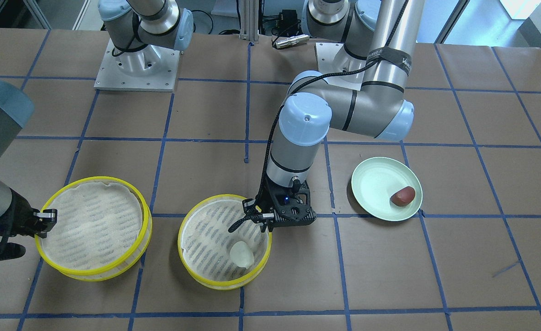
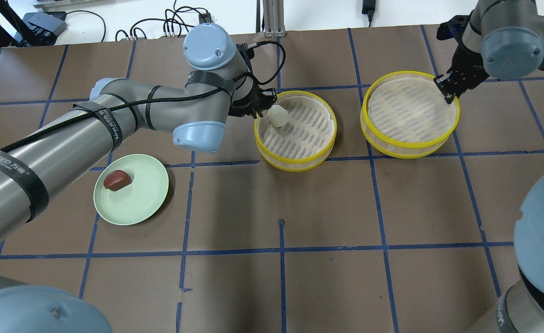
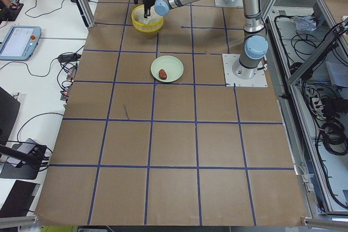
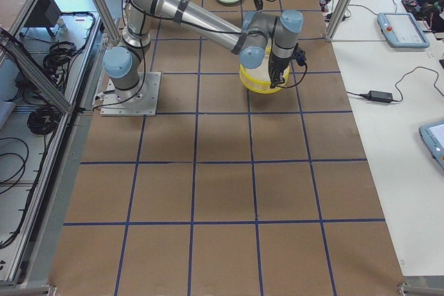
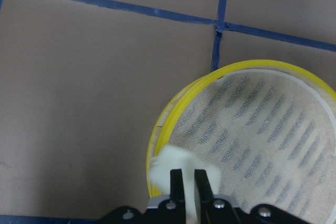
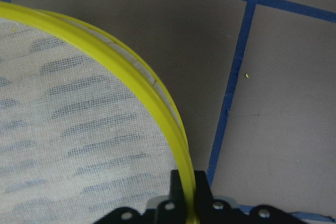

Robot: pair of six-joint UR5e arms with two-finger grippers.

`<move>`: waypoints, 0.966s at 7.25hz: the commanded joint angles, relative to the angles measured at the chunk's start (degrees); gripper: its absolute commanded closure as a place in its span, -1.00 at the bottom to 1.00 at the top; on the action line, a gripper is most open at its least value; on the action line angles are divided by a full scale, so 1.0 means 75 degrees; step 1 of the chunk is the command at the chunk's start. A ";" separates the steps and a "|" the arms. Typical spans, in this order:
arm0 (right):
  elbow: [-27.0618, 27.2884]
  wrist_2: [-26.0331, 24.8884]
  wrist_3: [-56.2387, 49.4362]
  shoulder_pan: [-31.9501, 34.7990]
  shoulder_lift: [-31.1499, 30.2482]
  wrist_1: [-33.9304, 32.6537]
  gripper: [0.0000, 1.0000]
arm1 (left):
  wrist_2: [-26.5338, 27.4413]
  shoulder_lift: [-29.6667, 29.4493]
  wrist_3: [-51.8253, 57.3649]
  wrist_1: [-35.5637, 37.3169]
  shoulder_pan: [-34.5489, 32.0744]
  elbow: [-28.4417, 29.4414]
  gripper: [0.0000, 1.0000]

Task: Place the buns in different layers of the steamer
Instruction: 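Restack the top tier with the right gripper while the left returns to the plate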

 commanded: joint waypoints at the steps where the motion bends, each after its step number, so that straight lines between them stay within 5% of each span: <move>1: -0.0083 0.0032 0.0073 0.0012 -0.0086 -0.0037 0.84 | 0.0003 0.0058 -0.0342 0.0001 -0.0018 0.0000 -1.00; 4: -0.0224 0.0603 0.1670 0.0816 -0.0742 0.0290 0.83 | 0.0529 0.0993 0.2523 -0.0755 0.1240 -0.0524 -1.00; 7: -0.0224 0.0572 0.4580 0.2527 -0.0440 0.0444 0.83 | 0.0566 0.2072 0.4784 -0.0889 0.2894 -0.2490 -1.00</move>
